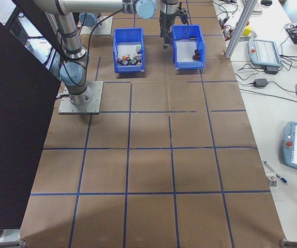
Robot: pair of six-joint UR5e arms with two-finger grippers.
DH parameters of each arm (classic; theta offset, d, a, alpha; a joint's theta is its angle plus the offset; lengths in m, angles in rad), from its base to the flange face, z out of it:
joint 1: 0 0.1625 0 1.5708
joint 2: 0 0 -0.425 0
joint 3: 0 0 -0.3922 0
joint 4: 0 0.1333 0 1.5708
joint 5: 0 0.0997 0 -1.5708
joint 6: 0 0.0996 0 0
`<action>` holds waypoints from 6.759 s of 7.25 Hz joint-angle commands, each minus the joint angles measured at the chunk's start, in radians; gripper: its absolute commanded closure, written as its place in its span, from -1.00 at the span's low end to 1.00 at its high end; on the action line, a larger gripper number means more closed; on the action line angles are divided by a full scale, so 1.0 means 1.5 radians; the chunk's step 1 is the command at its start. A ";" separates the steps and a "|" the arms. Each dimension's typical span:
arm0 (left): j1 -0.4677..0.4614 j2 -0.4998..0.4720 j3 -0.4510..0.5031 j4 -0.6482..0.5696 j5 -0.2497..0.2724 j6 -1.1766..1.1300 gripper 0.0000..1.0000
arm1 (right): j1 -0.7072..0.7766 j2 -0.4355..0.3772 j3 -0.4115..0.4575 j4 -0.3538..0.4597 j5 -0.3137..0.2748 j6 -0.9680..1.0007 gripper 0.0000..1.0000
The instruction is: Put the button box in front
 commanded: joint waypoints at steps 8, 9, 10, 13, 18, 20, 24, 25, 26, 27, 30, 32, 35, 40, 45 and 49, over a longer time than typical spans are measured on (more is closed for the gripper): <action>-0.016 0.125 -0.192 -0.010 -0.051 -0.531 -1.00 | 0.175 0.281 -0.260 -0.099 0.000 -0.566 -1.00; -0.025 0.163 -0.230 -0.010 -0.052 -0.625 -0.99 | 0.215 0.302 -0.275 -0.097 0.002 -0.567 -1.00; -0.044 0.202 -0.281 -0.008 -0.053 -0.739 -0.99 | 0.246 0.314 -0.275 -0.097 0.002 -0.568 -1.00; -0.193 0.208 -0.335 0.057 -0.074 -1.090 -0.99 | 0.299 0.342 -0.267 -0.101 0.000 -0.573 -1.00; -0.354 0.204 -0.448 0.221 -0.077 -1.435 -0.99 | 0.293 0.382 -0.183 -0.217 0.001 -0.601 -1.00; -0.375 0.138 -0.461 0.308 -0.076 -1.501 -0.99 | 0.295 0.394 -0.177 -0.222 0.000 -0.602 -0.44; -0.414 0.045 -0.459 0.365 -0.075 -1.514 -0.98 | 0.299 0.383 -0.185 -0.224 -0.001 -0.595 0.77; -0.415 0.042 -0.459 0.367 -0.075 -1.513 -0.96 | 0.298 0.377 -0.187 -0.236 -0.005 -0.594 0.81; -0.415 0.040 -0.459 0.367 -0.075 -1.514 -0.77 | 0.293 0.357 -0.185 -0.236 -0.007 -0.596 0.81; -0.415 0.038 -0.459 0.367 -0.075 -1.514 -0.41 | 0.274 0.329 -0.174 -0.232 -0.010 -0.602 0.81; -0.415 0.027 -0.461 0.368 -0.077 -1.529 0.46 | 0.144 0.277 -0.138 -0.220 -0.011 -0.716 0.81; -0.415 0.027 -0.462 0.371 -0.130 -1.528 0.99 | 0.031 0.209 -0.060 -0.224 -0.009 -0.838 0.81; -0.398 0.075 -0.434 0.362 -0.080 -1.480 1.00 | -0.125 0.103 0.093 -0.233 -0.006 -1.052 0.81; -0.115 0.068 -0.351 0.347 -0.117 -1.155 1.00 | -0.205 -0.062 0.381 -0.415 -0.011 -1.146 0.81; -0.072 -0.215 -0.118 0.358 -0.273 -1.141 1.00 | -0.204 -0.094 0.394 -0.403 -0.005 -1.145 0.81; -0.111 -0.332 -0.004 0.359 -0.356 -1.170 1.00 | -0.204 -0.094 0.386 -0.362 -0.002 -1.145 0.81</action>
